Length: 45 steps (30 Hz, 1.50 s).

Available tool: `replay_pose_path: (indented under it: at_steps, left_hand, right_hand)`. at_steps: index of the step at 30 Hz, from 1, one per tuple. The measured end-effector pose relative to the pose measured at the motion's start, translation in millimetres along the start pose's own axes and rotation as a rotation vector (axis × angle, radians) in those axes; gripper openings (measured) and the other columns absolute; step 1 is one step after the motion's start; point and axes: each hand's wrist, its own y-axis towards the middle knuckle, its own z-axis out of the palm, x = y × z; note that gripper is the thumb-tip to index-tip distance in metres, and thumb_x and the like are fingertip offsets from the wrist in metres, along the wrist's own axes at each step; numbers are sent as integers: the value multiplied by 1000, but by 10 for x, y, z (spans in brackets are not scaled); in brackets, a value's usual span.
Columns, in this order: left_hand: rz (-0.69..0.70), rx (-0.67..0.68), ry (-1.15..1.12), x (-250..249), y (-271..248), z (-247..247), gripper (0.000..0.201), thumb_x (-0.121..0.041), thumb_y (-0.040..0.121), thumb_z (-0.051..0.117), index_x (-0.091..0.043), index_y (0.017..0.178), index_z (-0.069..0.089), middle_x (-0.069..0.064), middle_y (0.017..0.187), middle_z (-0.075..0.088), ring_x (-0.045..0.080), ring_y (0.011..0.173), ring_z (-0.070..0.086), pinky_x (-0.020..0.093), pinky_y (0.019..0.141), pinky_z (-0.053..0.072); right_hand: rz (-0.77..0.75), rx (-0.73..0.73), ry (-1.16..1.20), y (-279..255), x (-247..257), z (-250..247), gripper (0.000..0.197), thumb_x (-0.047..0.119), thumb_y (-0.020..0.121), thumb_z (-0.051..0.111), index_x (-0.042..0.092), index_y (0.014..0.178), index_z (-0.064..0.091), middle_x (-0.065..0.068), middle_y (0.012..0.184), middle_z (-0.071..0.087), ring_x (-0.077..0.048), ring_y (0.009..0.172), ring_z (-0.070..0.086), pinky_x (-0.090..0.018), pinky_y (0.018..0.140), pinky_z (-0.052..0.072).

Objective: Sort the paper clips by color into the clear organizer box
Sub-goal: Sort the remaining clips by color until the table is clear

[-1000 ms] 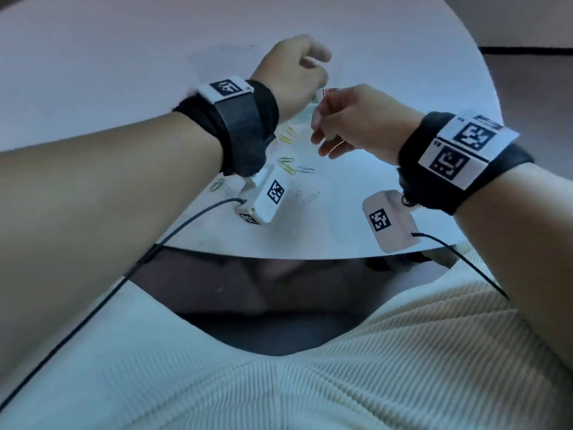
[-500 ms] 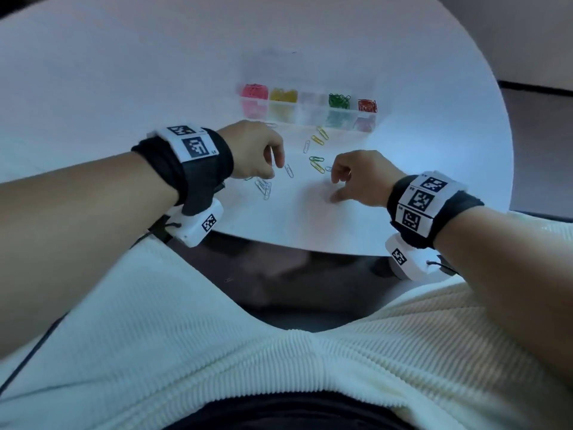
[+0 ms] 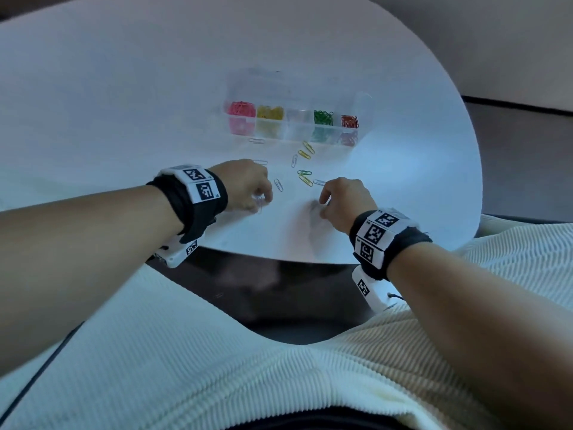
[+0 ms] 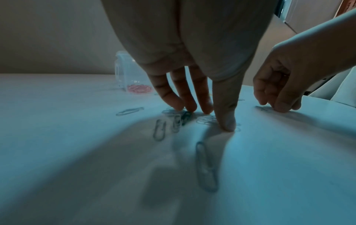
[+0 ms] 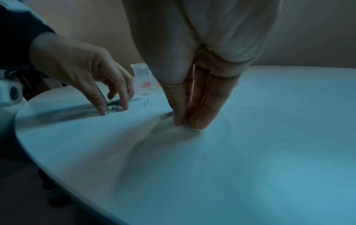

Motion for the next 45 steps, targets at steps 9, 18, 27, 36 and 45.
replay_pose_path:
  at_steps: [9,18,27,36,45]
  left_hand:
    - [-107,-48,-56,-95,11,-7,14,-18,86,62,-20,95,72,-5,93,66,14,82,55,24,72,41]
    - [-253,-264,-633,-54,-35,-290,10,-6,79,69,-12,85,75,3,77,73,10,68,66,20,69,54]
    - [-266,-192,-1239,-81,-82,-377,13,8,81,67,-1,72,63,16,80,68,15,61,65,21,64,55]
    - [-408,-104,-1721,-169,-149,-464,22,1,72,28,-14,65,43,1,58,36,13,51,20,22,51,23]
    - [-290,-131,-2042,-146,-151,-594,26,-23,81,42,-20,63,23,-2,65,22,14,56,12,27,55,12]
  right_hand:
    - [92,58,213,-75,34,12,15,17,87,57,8,87,69,-9,82,68,-25,74,67,-28,66,53]
    - [266,111,933,29,-58,-46,25,-9,72,37,3,57,53,-13,65,48,-24,51,42,-25,47,35]
    - [-126,-18,74,64,-9,42,13,26,87,69,24,99,73,6,100,61,-19,83,58,-24,71,45]
    - [-95,-2,62,44,63,73,19,29,86,61,26,103,68,0,88,60,-21,74,60,-28,66,49]
    - [-18,-9,75,109,-54,44,13,32,86,72,20,91,70,-1,95,59,-21,79,59,-29,70,50]
